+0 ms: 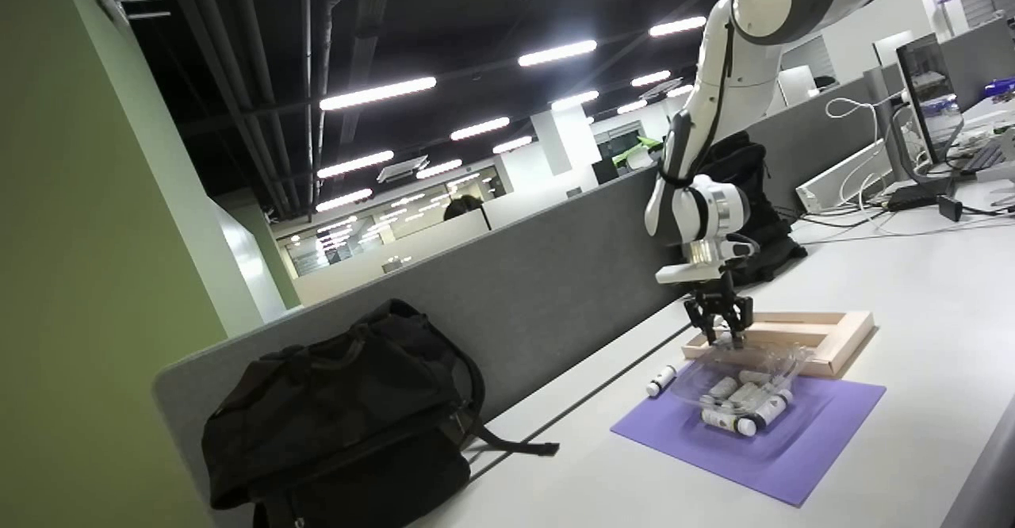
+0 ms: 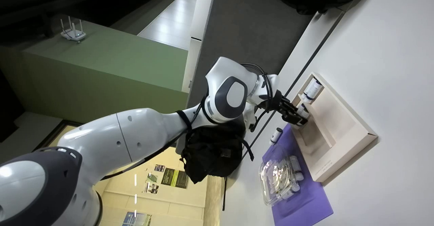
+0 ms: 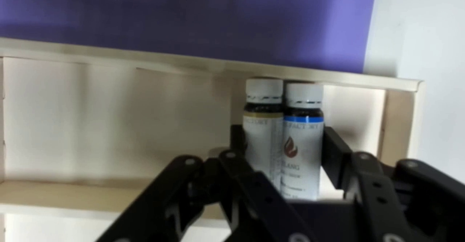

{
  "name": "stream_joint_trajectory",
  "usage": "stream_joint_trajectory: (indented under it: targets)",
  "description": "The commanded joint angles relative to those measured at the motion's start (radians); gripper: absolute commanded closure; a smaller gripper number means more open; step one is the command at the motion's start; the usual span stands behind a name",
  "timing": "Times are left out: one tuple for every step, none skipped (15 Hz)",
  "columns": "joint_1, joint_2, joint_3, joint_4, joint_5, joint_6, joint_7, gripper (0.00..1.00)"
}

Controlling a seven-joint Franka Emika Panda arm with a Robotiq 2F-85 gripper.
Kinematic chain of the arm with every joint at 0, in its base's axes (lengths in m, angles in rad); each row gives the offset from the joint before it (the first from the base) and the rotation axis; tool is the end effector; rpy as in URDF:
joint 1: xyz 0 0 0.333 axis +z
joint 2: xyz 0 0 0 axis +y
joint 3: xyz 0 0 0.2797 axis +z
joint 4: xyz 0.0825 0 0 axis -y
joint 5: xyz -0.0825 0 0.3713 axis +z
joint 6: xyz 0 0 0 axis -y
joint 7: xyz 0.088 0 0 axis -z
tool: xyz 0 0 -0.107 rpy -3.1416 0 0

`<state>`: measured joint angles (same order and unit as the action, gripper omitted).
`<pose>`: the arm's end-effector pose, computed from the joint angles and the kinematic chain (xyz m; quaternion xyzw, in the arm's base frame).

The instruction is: Remove all the bottles on the tray

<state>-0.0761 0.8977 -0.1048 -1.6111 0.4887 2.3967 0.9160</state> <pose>0.6244 -0.1063 0.0789 -0.7461 0.6544 0.0852 0.0886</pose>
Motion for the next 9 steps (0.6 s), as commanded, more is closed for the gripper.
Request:
stream_joint_trajectory:
  targets:
    - [-0.001,0.001,-0.002,0.011,-0.025,-0.023,0.04,0.66]
    - [-0.001,-0.004,-0.002,0.008,-0.026,-0.025,0.038,0.66]
    - [-0.002,-0.017,0.0,-0.002,-0.026,-0.031,0.034,0.66]
    - [-0.003,-0.035,0.003,-0.016,-0.025,-0.033,0.026,0.66]
    - [-0.007,-0.055,0.008,-0.03,-0.022,-0.038,0.015,0.66]
    - [-0.017,-0.093,0.018,-0.056,-0.014,-0.049,-0.007,0.66]
    - [-0.023,-0.12,0.024,-0.073,-0.009,-0.059,-0.023,0.66]
    - [-0.027,-0.153,0.03,-0.096,-0.001,-0.058,-0.041,0.66]
    - [-0.026,-0.176,0.032,-0.11,0.003,-0.057,-0.051,0.66]
